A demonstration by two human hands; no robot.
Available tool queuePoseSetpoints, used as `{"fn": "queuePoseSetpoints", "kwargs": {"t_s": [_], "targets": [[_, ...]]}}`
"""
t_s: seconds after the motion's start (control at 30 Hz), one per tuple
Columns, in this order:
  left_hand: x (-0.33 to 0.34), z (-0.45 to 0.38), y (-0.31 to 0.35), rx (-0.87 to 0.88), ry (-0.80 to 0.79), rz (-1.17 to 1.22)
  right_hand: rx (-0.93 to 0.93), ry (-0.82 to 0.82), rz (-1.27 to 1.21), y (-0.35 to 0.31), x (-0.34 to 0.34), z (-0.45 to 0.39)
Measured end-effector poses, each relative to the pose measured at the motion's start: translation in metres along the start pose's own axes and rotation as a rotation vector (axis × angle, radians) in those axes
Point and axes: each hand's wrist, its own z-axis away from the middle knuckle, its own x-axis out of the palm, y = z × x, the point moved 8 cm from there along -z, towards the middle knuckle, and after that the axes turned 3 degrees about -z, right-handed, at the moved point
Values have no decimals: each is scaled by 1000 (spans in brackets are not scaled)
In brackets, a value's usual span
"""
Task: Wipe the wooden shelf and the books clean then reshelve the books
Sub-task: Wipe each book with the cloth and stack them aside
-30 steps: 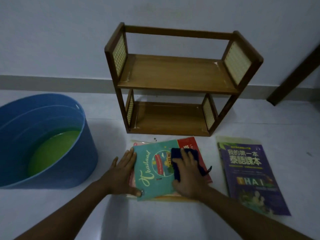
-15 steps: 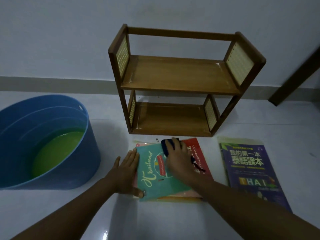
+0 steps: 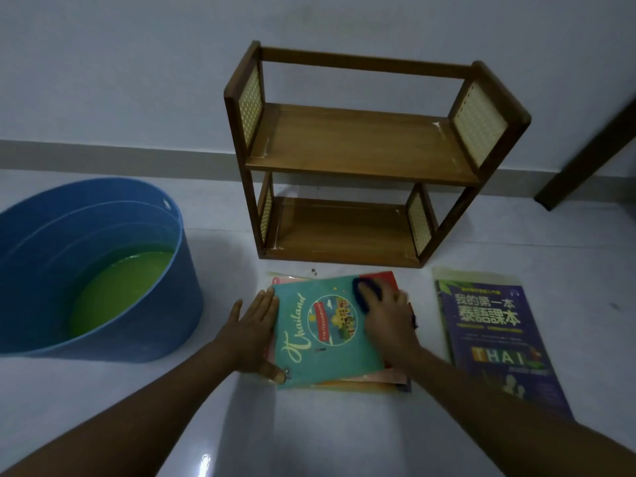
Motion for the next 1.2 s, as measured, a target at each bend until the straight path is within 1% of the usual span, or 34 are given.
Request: {"fn": "queuePoseSetpoints", "kwargs": {"t_s": [0.03, 0.07, 0.13, 0.17, 0.2, 0.23, 0.27, 0.3, 0.37, 0.4, 0.47, 0.5, 0.53, 0.6, 0.63, 0.67, 0.7, 0.73, 0.83, 0.9, 0.97, 1.03, 1.07, 1.13, 1.2], "targets": [[-1, -1, 1, -2, -1, -5, -80, -34, -8, -20, 13, 18], [-2, 0, 1, -6, -7, -9, -206, -76, -30, -47, 28, 41], [-2, 0, 1, -22, -18, -27, -529, -173, -60, -95, 48, 87], [-3, 1, 1, -27, -18, -38, -637, -209, -57, -103, 50, 97], [-3, 2, 2, -28, -19, -45, -667, -232, -61, -100, 46, 96], [-3, 3, 2, -28, -19, -45, -632, -218, -60, -87, 40, 86], [-3, 3, 2, -26, -15, -45, -553, -178, -77, -67, 33, 71], [-3, 2, 2, -24, -14, -48, -436, -136, -104, -41, 24, 54], [-3, 2, 2, -28, -9, -49, -161, -37, -119, 17, 2, 28], [-3, 2, 1, -28, -4, -52, -72, 0, -83, 33, -6, 24], [-2, 1, 1, -30, -13, -54, 7, -32, 15, 30, -2, 28], [-2, 0, 2, -29, -10, -51, -22, -59, 23, 14, 4, 37], [-1, -1, 2, -29, -10, -49, -129, -50, 12, -10, 12, 49], [-2, -1, 1, -34, -12, -53, -454, -57, -2, -58, 31, 82], [-3, -1, 1, -43, -19, -59, -567, -95, 15, -68, 39, 92], [-4, 1, 2, -57, -33, -67, -618, -113, 24, -66, 42, 92], [-6, 2, 7, -62, -46, -81, -581, -110, 20, -55, 37, 83], [-9, 3, 17, -44, -41, -95, -471, -102, -14, -37, 28, 69], [-12, 8, 68, 143, 14, -67, -43, -34, -81, 39, -3, 27], [3, 10, 89, 195, -28, -81, 158, 39, -150, 77, -20, 15], [17, 8, 91, 164, -48, -158, 272, 70, -324, 91, -25, 14], [14, 7, 92, 171, -65, -209, 331, 68, -485, 98, -23, 14], [7, 9, 93, 185, -102, -212, 346, 73, -536, 101, -23, 13], [-17, 12, 95, 223, -149, -126, 394, 123, -638, 108, -28, 12], [-60, 13, 95, 270, -71, 64, 503, 222, -804, 120, -38, 11]]}}
